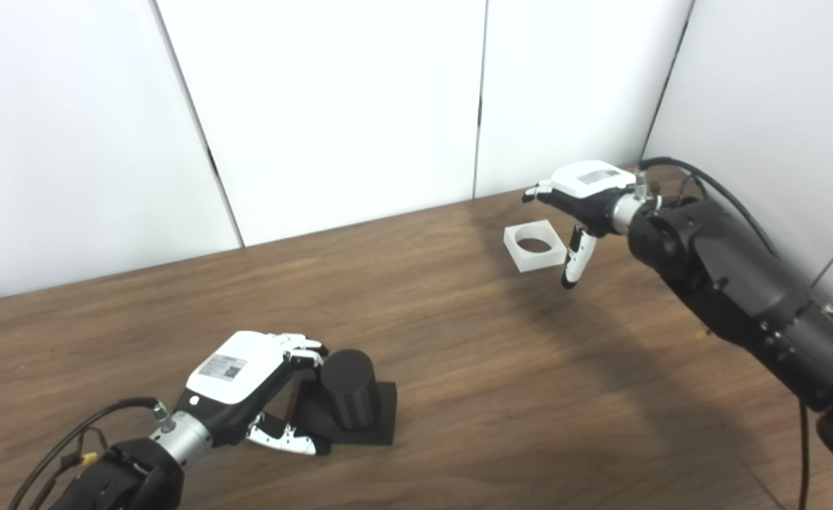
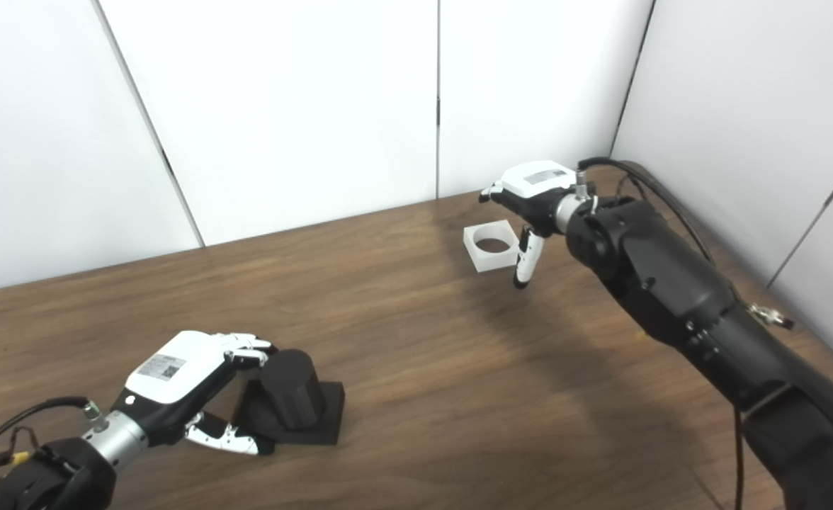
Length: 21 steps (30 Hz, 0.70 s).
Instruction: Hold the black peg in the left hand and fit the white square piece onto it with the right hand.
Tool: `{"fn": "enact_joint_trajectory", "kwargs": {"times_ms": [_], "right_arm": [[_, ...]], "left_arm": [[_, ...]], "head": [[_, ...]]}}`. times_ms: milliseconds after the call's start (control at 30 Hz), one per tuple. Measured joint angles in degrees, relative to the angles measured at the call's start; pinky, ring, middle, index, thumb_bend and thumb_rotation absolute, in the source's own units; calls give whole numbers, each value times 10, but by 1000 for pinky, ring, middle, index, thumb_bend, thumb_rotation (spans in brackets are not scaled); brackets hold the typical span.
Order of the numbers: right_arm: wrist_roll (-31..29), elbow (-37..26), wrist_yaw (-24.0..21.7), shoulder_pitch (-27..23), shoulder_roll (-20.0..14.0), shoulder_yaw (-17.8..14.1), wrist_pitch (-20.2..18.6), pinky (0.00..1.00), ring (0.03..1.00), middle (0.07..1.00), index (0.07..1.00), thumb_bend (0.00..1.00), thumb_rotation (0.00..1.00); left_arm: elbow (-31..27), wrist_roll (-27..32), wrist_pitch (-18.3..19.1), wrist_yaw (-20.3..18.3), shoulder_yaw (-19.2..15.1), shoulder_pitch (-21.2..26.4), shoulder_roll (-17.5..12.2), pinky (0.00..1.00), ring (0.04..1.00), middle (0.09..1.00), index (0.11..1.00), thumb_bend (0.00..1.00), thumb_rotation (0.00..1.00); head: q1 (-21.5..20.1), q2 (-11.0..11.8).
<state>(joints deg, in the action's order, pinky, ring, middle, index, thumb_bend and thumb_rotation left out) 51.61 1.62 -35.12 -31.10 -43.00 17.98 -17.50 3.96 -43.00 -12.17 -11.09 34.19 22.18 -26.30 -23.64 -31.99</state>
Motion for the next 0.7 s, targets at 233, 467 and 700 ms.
{"fn": "enact_joint_trajectory", "kwargs": {"times_ms": [233,467,700], "right_arm": [[32,72,31,-18,16,1,-3,880,945,948,930,827,131],[33,118,66,-38,33,1,-1,831,907,920,905,835,154],[27,167,84,-51,56,7,2,804,889,901,877,822,154]], "left_arm": [[0,0,-1,3,0,-1,-1,801,851,819,491,523,62],[0,0,-2,3,0,-1,-2,797,848,818,490,523,61],[-2,0,-1,3,0,-1,-2,797,853,820,490,524,61]], "head": [[5,1],[9,0],[16,-5]]}}
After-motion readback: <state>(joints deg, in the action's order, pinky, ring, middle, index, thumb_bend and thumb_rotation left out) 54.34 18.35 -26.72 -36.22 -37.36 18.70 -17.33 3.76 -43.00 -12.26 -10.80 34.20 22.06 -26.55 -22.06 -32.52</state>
